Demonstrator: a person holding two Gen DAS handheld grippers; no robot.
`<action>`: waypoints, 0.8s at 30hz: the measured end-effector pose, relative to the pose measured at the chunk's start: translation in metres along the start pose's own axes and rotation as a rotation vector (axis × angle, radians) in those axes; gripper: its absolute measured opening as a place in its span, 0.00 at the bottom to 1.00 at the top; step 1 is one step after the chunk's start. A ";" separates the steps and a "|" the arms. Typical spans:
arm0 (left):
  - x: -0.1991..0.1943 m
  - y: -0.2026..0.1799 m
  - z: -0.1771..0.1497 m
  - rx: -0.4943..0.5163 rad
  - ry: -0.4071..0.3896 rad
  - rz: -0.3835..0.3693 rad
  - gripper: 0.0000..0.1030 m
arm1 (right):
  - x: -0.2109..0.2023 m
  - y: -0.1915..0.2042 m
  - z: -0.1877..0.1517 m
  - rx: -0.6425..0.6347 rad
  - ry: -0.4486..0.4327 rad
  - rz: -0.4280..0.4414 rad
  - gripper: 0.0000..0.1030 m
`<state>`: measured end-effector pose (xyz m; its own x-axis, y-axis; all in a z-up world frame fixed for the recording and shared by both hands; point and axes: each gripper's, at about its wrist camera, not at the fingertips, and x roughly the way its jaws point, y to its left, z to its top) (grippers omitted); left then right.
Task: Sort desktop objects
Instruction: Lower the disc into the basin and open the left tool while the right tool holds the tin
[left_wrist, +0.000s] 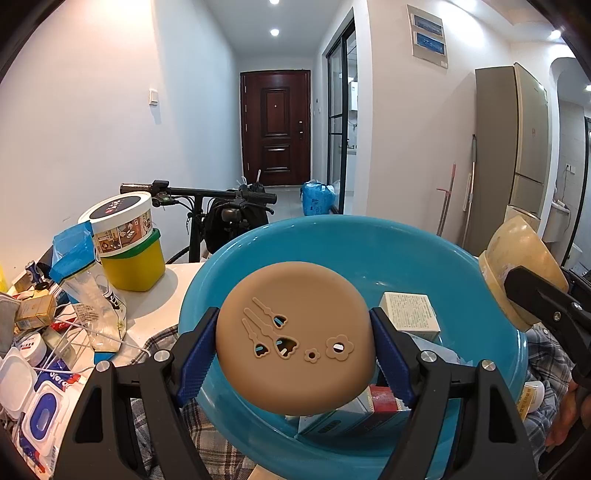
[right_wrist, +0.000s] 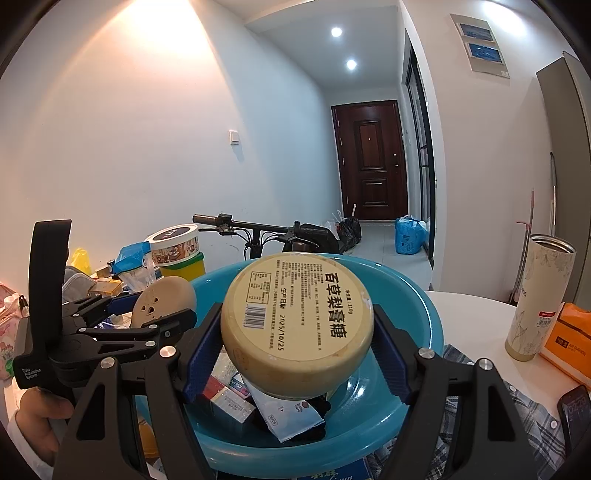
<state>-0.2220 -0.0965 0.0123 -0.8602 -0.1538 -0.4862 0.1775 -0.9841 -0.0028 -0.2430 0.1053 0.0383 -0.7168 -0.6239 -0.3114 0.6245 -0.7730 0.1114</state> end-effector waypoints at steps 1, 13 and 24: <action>0.000 0.000 0.000 0.001 -0.001 0.003 0.78 | 0.000 0.000 0.000 0.000 0.001 0.001 0.72; 0.000 -0.001 -0.001 -0.001 0.001 0.005 0.78 | -0.002 -0.003 0.001 0.006 -0.006 0.003 0.72; -0.004 -0.004 0.001 0.000 -0.011 0.004 0.80 | -0.001 -0.002 0.000 0.003 -0.007 -0.002 0.72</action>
<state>-0.2199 -0.0919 0.0147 -0.8649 -0.1587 -0.4763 0.1809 -0.9835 -0.0009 -0.2432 0.1076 0.0387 -0.7204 -0.6228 -0.3052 0.6218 -0.7749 0.1136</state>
